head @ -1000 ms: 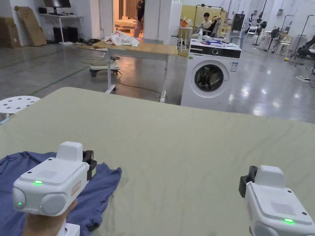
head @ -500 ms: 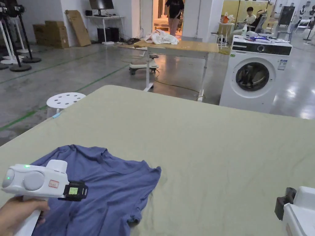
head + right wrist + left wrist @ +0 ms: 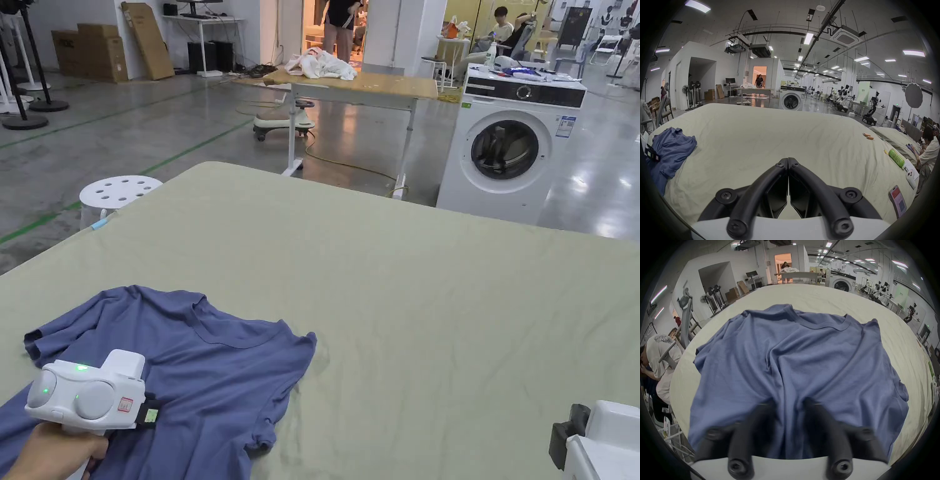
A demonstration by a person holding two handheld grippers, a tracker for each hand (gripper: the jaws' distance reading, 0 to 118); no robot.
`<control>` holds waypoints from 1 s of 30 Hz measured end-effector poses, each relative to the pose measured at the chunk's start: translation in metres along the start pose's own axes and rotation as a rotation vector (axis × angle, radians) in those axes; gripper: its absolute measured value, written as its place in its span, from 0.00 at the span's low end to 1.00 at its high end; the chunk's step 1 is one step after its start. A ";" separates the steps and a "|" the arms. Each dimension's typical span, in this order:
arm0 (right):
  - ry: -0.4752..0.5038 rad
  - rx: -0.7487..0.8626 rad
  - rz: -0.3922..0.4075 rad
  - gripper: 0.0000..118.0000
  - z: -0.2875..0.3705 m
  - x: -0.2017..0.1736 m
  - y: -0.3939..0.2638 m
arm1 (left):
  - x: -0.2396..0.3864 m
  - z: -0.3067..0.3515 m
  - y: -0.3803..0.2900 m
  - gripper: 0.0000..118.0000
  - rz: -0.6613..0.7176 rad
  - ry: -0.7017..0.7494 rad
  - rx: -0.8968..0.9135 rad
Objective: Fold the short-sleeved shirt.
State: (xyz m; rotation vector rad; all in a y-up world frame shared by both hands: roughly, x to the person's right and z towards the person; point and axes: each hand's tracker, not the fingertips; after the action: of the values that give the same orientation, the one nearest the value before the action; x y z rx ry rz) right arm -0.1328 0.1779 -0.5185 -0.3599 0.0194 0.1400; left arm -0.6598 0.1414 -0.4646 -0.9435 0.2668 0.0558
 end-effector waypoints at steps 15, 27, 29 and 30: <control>-0.001 0.010 0.007 0.00 0.001 0.002 0.005 | -0.034 0.050 0.015 0.00 0.114 -0.142 0.248; -0.027 0.046 -0.023 0.00 0.014 0.020 0.017 | -0.007 0.124 0.094 0.00 0.038 -0.186 0.541; -0.032 0.056 -0.031 0.00 0.017 0.026 0.019 | 0.003 0.139 0.110 0.00 0.010 -0.215 0.588; -0.035 0.060 -0.034 0.00 0.018 0.028 0.020 | 0.009 0.147 0.118 0.00 -0.008 -0.223 0.607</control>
State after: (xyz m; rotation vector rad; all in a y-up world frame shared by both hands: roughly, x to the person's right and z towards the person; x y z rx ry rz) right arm -0.1076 0.2069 -0.5098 -0.2974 -0.0173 0.1113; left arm -0.6408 0.3285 -0.4791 -0.3302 0.0624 0.0668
